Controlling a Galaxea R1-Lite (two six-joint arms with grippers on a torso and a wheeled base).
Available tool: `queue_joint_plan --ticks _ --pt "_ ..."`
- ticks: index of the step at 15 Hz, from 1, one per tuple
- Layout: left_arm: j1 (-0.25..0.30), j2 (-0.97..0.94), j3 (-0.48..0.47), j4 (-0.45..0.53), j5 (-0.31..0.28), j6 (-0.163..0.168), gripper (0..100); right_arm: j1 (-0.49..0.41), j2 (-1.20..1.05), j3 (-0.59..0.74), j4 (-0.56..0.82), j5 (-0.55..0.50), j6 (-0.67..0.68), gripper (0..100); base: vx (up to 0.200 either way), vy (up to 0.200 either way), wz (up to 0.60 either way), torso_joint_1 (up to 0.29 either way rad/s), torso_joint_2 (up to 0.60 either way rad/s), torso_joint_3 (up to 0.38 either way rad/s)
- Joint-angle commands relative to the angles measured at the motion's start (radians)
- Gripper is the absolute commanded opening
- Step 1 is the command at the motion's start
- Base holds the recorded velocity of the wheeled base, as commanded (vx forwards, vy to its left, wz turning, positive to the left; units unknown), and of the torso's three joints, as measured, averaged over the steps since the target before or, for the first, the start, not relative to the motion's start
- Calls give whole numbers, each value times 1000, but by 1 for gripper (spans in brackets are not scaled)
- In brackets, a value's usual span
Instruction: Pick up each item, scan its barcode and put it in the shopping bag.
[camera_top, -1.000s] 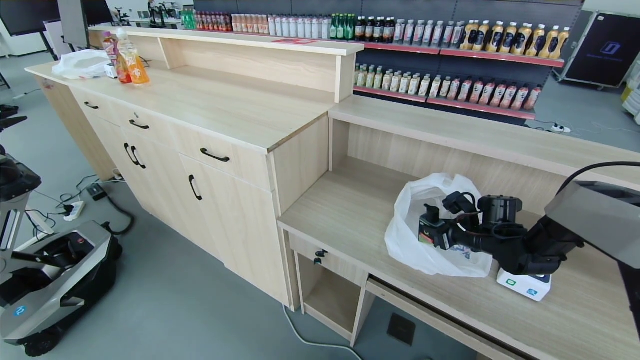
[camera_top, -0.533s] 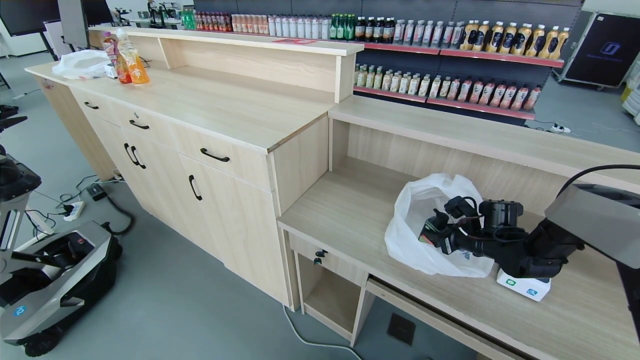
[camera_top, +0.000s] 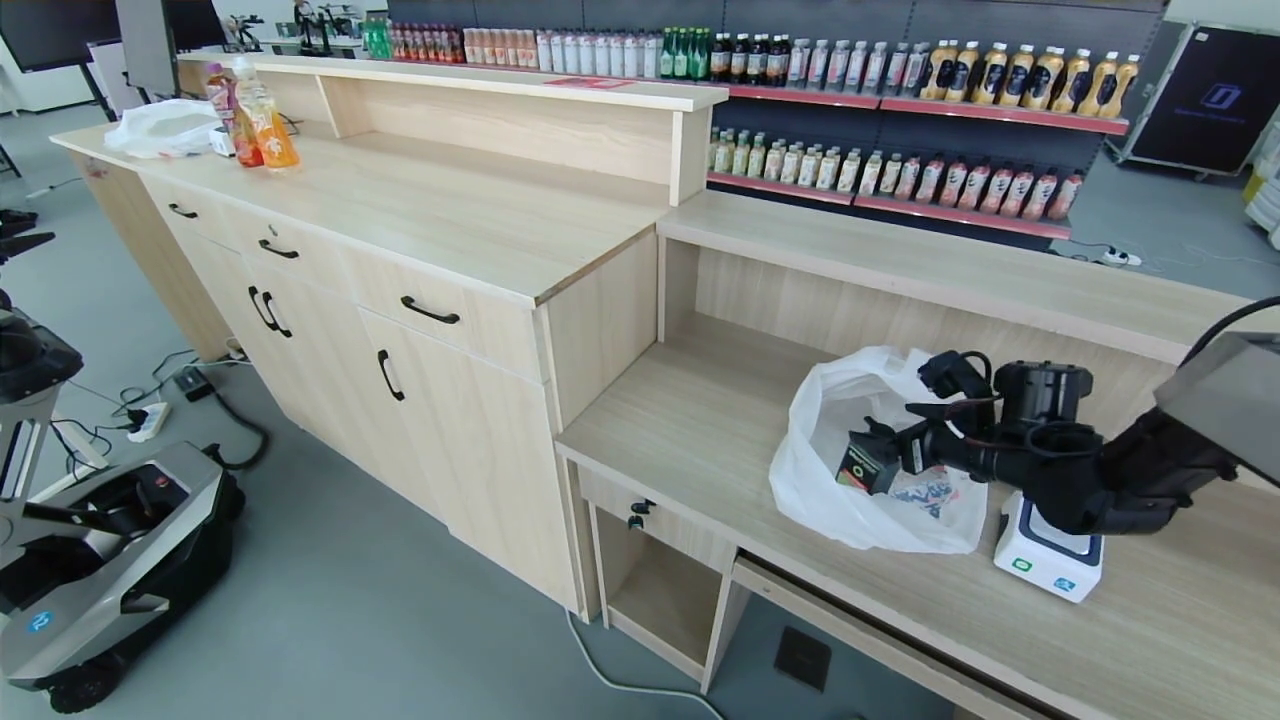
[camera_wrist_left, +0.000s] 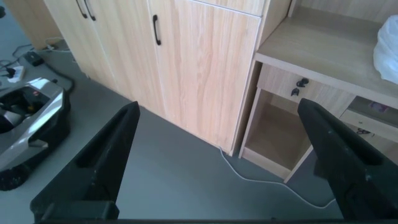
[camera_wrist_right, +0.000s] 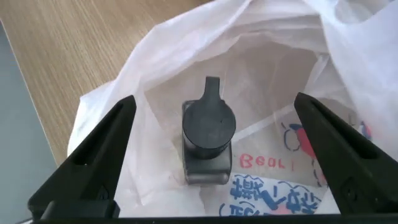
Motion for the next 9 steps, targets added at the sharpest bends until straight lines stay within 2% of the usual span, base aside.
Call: queue_joint_plan --ticks 1,4,6,7,8,9 --pt "0 0 0 0 1 0 100 -8 -281 153 4 -1 -4 100 0 0 0 0 0 0" --pt "0 0 0 0 1 0 100 -54 -641 410 93 -3 -32 100 0 0 0 0 0 0" --pt "0 0 -1 0 1 0 100 -100 -759 447 212 -8 -63 100 0 0 0 0 0 0" --pt "0 0 -1 0 1 0 100 -159 -845 446 366 -46 -110 100 0 0 0 0 0 0" --pt "0 0 0 1 1 0 100 -206 -876 447 419 -86 -144 100 0 0 -600 -2 2 7" --pt "0 0 0 1 1 0 100 -291 -920 450 484 -93 -150 100 0 0 -600 -2 7 2"
